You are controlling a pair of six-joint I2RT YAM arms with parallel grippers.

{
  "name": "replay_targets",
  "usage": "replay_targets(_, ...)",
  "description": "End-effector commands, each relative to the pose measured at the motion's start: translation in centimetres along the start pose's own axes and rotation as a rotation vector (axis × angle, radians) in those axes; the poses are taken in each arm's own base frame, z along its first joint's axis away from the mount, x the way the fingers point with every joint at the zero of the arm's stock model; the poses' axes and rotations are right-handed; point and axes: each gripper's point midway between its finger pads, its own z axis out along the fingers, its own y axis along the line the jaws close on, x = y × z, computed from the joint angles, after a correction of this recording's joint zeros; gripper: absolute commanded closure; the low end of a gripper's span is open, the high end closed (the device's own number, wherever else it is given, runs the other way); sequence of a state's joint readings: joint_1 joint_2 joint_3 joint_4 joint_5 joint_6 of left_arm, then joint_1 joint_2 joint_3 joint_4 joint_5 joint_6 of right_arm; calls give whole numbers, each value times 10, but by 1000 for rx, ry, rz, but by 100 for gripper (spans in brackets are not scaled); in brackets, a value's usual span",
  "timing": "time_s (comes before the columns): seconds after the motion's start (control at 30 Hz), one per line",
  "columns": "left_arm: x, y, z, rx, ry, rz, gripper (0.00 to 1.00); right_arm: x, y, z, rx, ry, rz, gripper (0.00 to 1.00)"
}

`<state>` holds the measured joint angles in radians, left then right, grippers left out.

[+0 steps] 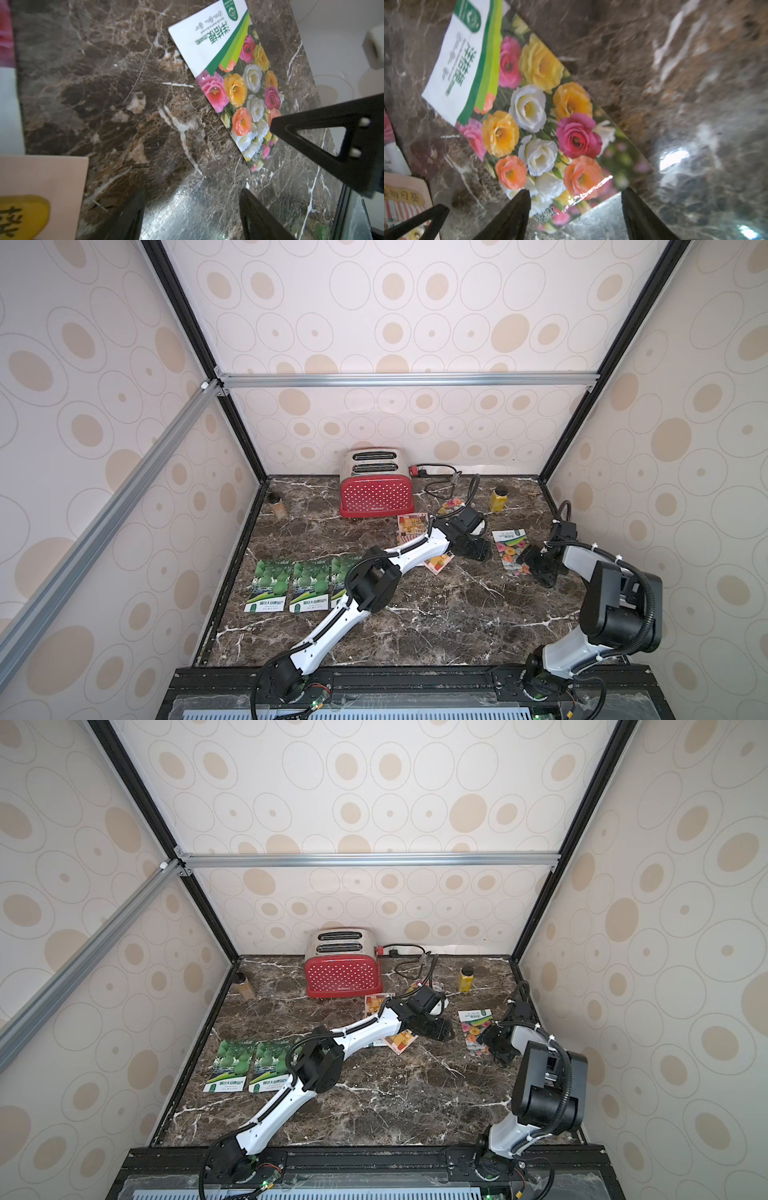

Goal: Arrange the seed packets in a row
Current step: Move the seed packet to the center of the board.

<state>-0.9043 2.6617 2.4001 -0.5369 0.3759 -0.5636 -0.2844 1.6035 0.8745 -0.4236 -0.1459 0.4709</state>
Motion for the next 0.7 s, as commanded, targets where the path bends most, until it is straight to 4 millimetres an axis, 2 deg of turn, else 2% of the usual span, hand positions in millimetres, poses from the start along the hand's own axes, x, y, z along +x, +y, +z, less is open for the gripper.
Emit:
replay_targets(0.0, -6, -7, 0, 9, -18, 13, 27, 11, -8, -18, 167, 8, -117, 27)
replay_targets(0.13, -6, -5, 3, 8, -19, 6, 27, -1, -7, -41, 209, -80, -138, 25)
replay_targets(0.3, -8, -3, 7, 9, -25, -10, 27, -17, -11, -55, 268, -170, -136, 25)
replay_targets(0.47, -9, -3, 11, 21, -35, -25, 28, -40, -7, -43, 283, -165, -132, 25)
replay_targets(0.67, -12, -4, 11, 22, -47, -35, 28, -68, -1, -16, 262, -136, -101, 25)
